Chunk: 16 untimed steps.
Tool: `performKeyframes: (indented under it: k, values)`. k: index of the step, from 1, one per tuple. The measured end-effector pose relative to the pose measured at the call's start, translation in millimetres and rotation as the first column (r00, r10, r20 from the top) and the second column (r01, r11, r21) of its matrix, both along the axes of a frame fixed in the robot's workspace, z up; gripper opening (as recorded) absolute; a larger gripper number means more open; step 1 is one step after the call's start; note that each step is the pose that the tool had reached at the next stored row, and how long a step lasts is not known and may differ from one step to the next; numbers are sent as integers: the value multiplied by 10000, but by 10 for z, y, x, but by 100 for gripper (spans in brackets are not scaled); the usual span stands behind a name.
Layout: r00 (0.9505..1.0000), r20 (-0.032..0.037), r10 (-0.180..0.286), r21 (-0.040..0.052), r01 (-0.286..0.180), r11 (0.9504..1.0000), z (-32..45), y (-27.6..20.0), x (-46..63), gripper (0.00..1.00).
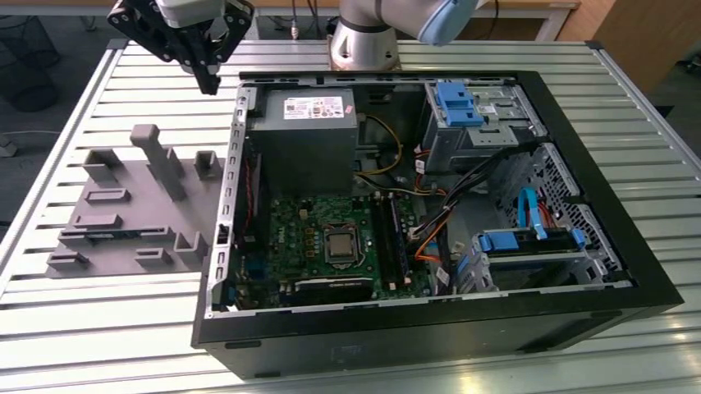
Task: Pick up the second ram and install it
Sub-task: 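Reach for the second ram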
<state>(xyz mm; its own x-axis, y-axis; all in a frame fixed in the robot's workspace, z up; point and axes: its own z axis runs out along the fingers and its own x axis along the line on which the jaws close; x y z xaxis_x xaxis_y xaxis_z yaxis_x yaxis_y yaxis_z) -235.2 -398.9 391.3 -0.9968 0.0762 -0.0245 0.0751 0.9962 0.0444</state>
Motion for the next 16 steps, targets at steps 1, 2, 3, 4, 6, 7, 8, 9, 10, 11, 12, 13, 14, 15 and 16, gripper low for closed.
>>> performKeyframes:
  k: [1, 2, 3, 4, 6, 7, 8, 9, 10, 11, 12, 13, 14, 15, 16]
  values:
    - [10000, -1, 0, 0, 0, 10000, 0, 0, -8, 11]
    - [10000, 0, 0, 0, 0, 10000, 0, 0, -16, 11]
    - [10000, 0, 0, 0, 0, 10000, 0, 0, -24, 11]
    - [10000, 0, 0, 0, 0, 10000, -1, 0, -32, 11]
    - [10000, 0, 0, 0, 0, 10000, -1, 0, -48, 11]
    - [10000, 0, 0, 0, 0, 10000, -1, 0, -57, 11]
    - [10000, 0, -1, 0, 1, 10000, -1, 0, -65, 11]
    - [10000, 0, 0, 0, 0, 10000, -2, 0, -73, 11]
    - [10000, 0, -1, -1, 1, 10000, -2, 0, -81, 11]
    - [10000, 0, 0, 0, 0, 10000, -2, 0, -89, 11]
    - [10000, 0, -1, 0, 1, 10000, -2, 0, -98, 11]
    - [10000, 0, -1, 0, 1, 10000, -2, 0, -106, 11]
    - [10000, 0, 0, 0, 0, 10000, -2, 0, -115, 11]
    - [10000, 0, -1, 0, 1, 10000, -3, 0, -124, 11]
    - [10000, 0, -1, 0, 1, 10000, -3, 0, -133, 11]
